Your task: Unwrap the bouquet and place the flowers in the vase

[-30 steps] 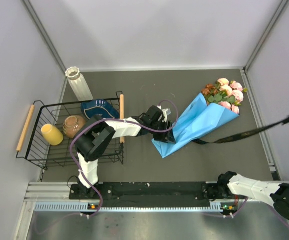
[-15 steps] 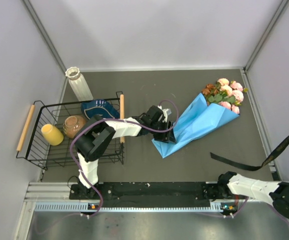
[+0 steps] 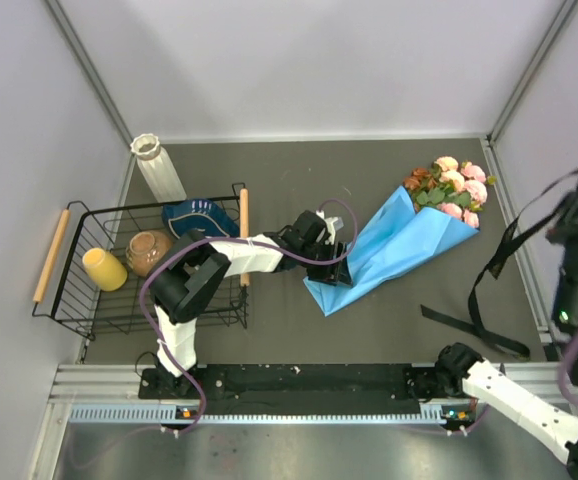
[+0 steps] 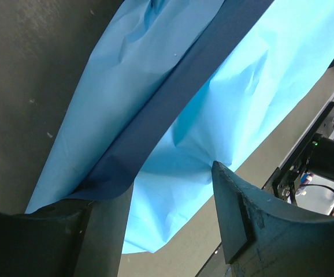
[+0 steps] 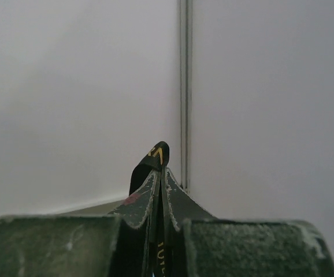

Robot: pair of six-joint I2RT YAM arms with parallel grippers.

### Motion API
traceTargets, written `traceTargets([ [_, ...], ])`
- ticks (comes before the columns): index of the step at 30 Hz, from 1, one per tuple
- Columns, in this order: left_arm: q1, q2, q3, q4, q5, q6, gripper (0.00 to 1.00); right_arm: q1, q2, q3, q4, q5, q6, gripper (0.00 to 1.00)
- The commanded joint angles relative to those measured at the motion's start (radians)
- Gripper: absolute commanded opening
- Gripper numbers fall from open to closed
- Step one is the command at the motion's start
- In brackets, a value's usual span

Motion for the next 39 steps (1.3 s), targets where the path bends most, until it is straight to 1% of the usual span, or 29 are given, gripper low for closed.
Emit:
traceTargets([
  [1, 0.019, -0.016, 0.023, -0.027, -0.06, 0.041, 0.63, 0.011, -0.255, -0.079, -0.115, 0.11, 0.227, 0.0],
  [2, 0.019, -0.012, 0.026, -0.026, -0.06, 0.039, 0.63, 0.011, -0.281, -0.086, -0.151, 0.135, 0.241, 0.0],
  [3, 0.019, -0.011, 0.025, -0.024, -0.061, 0.041, 0.63, 0.011, -0.308, -0.106, -0.222, 0.161, 0.258, 0.0],
  [5, 0.019, -0.011, 0.02, -0.021, -0.06, 0.038, 0.63, 0.011, -0.399, -0.126, -0.313, 0.22, 0.359, 0.0],
  [6, 0.019, -0.01, 0.019, -0.02, -0.06, 0.036, 0.63, 0.011, -0.431, -0.128, -0.428, 0.232, 0.42, 0.0],
  [7, 0.019, -0.007, 0.019, -0.016, -0.06, 0.035, 0.63, 0.01, -0.484, -0.132, -0.489, 0.256, 0.544, 0.0],
  [9, 0.019, -0.002, 0.017, -0.013, -0.057, 0.03, 0.63, 0.011, -0.548, -0.157, -0.624, 0.267, 0.69, 0.0],
  [10, 0.019, 0.004, 0.017, -0.012, -0.055, 0.027, 0.63, 0.013, -0.586, -0.167, -0.658, 0.273, 0.827, 0.0],
  [11, 0.019, 0.004, 0.017, -0.01, -0.054, 0.026, 0.63, 0.013, -0.638, -0.195, -0.683, 0.269, 0.886, 0.0],
  [12, 0.019, 0.005, 0.017, -0.01, -0.054, 0.024, 0.63, 0.019, -0.657, -0.213, -0.706, 0.263, 0.94, 0.0],
  [13, 0.019, 0.01, 0.019, -0.01, -0.052, 0.024, 0.63, 0.022, -0.649, -0.218, -0.784, 0.26, 1.071, 0.0],
  [15, 0.019, 0.01, 0.02, -0.012, -0.052, 0.023, 0.63, 0.028, -0.637, -0.256, -0.823, 0.226, 1.169, 0.0],
  [17, 0.019, 0.008, 0.019, -0.012, -0.055, 0.021, 0.63, 0.028, -0.635, -0.313, -0.85, 0.201, 1.229, 0.0],
  [20, 0.019, -0.005, 0.01, -0.012, -0.065, 0.021, 0.63, 0.03, -0.649, -0.367, -0.915, 0.201, 1.364, 0.01],
  [23, 0.019, -0.013, -0.003, -0.013, -0.069, 0.019, 0.63, 0.028, -0.657, -0.355, -1.001, 0.247, 1.402, 0.06],
  [26, 0.019, -0.01, -0.004, -0.012, -0.069, 0.021, 0.63, 0.028, -0.66, -0.324, -1.05, 0.287, 1.395, 0.16],
  [28, 0.019, -0.007, 0.0, -0.013, -0.066, 0.019, 0.65, 0.03, -0.658, -0.31, -1.059, 0.284, 1.383, 0.39],
  [29, 0.017, -0.005, 0.002, -0.012, -0.066, 0.021, 0.7, 0.03, -0.658, -0.307, -1.067, 0.281, 1.375, 0.49],
  [30, 0.017, -0.004, 0.006, -0.013, -0.066, 0.019, 0.71, 0.028, -0.658, -0.306, -1.07, 0.276, 1.372, 0.76],
  [31, 0.017, -0.004, 0.006, -0.012, -0.068, 0.021, 0.73, 0.028, -0.658, -0.303, -1.074, 0.273, 1.37, 0.85],
  [32, 0.016, -0.011, 0.008, -0.013, -0.068, 0.023, 0.78, 0.03, -0.658, -0.3, -1.079, 0.272, 1.363, 0.9],
  [33, 0.014, -0.016, 0.01, -0.015, -0.069, 0.03, 0.79, 0.028, -0.657, -0.298, -1.079, 0.27, 1.353, 0.99],
  [39, 0.011, -0.082, 0.008, -0.039, -0.068, 0.049, 0.81, 0.034, -0.6, -0.261, -1.081, 0.243, 1.257, 0.99],
])
